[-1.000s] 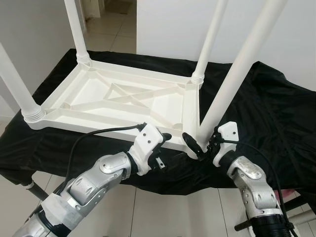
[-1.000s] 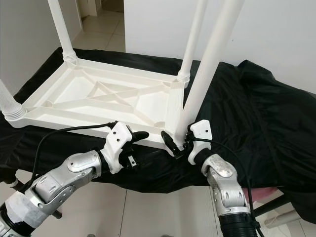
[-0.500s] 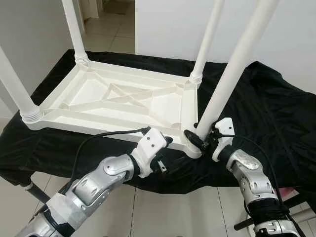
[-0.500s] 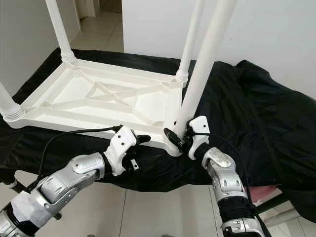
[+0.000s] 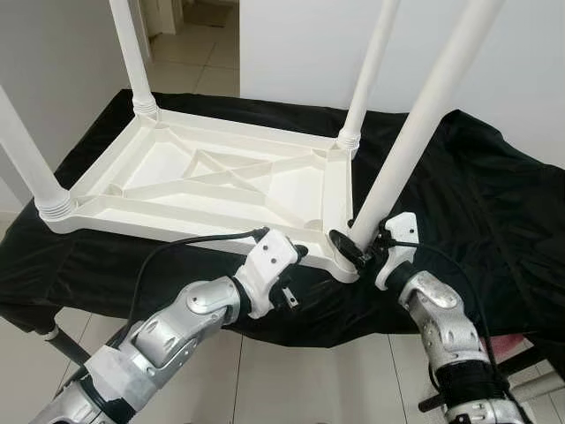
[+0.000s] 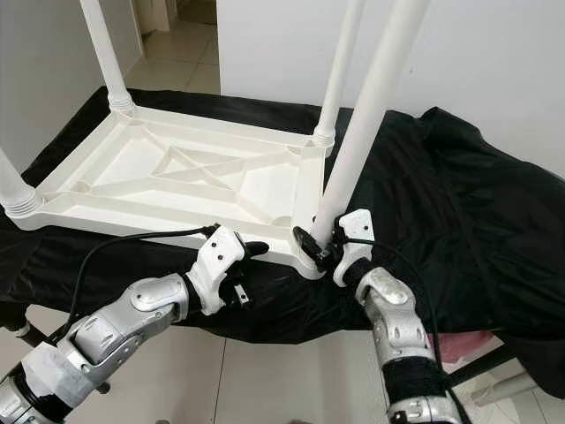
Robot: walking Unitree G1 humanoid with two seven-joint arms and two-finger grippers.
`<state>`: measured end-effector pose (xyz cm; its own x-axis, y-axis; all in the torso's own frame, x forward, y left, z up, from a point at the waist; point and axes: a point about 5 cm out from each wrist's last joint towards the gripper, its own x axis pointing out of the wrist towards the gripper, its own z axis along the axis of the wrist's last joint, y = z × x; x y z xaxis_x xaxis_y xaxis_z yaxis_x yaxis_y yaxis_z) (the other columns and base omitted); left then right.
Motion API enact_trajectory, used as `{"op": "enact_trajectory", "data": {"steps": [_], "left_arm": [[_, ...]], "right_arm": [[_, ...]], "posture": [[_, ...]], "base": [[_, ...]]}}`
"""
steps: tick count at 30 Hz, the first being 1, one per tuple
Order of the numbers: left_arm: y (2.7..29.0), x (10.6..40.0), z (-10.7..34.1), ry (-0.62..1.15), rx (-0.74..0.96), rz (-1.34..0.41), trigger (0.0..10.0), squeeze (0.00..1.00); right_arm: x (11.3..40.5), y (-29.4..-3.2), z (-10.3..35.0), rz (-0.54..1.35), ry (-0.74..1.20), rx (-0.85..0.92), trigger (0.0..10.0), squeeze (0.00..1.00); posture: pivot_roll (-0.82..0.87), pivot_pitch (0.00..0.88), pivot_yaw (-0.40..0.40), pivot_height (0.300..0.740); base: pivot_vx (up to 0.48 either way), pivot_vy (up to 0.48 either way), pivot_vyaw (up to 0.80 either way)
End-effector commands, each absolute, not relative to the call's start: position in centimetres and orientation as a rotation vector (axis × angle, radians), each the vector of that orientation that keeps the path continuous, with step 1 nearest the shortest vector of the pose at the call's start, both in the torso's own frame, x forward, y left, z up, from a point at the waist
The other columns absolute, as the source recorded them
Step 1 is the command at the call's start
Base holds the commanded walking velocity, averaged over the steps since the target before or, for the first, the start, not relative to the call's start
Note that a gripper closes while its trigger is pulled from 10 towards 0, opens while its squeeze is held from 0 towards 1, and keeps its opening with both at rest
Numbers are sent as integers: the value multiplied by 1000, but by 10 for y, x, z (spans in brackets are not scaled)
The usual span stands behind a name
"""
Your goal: Building children table
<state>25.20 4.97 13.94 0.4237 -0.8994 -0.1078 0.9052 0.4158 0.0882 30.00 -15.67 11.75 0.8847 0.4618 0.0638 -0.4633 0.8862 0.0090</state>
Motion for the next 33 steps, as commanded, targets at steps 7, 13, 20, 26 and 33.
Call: {"op": "enact_trajectory", "data": {"steps": [7, 13, 20, 26, 33], "left_arm": [[46, 242, 139, 52, 158, -1370, 10000, 0], [46, 242, 140, 50, 156, -1370, 10000, 0], [46, 242, 141, 47, 149, -1367, 10000, 0], [47, 243, 141, 47, 150, -1370, 10000, 0], [47, 243, 141, 44, 154, -1368, 10000, 0]], "right_arm": [[292, -141, 118, 230, -73, 71, 10000, 0], [288, -139, 115, 17, -52, 88, 10000, 0], [284, -132, 118, -76, -66, 105, 10000, 0], [284, -132, 120, -64, -72, 96, 10000, 0], [282, -132, 123, -60, -81, 90, 10000, 729]], "posture": [[-49, 0, -37, 740], [-47, 0, -46, 740], [-51, 0, -44, 740], [-51, 0, -46, 740], [-48, 0, -46, 740]], "base": [[0, 0, 0], [0, 0, 0], [0, 0, 0], [0, 0, 0], [0, 0, 0]]}}
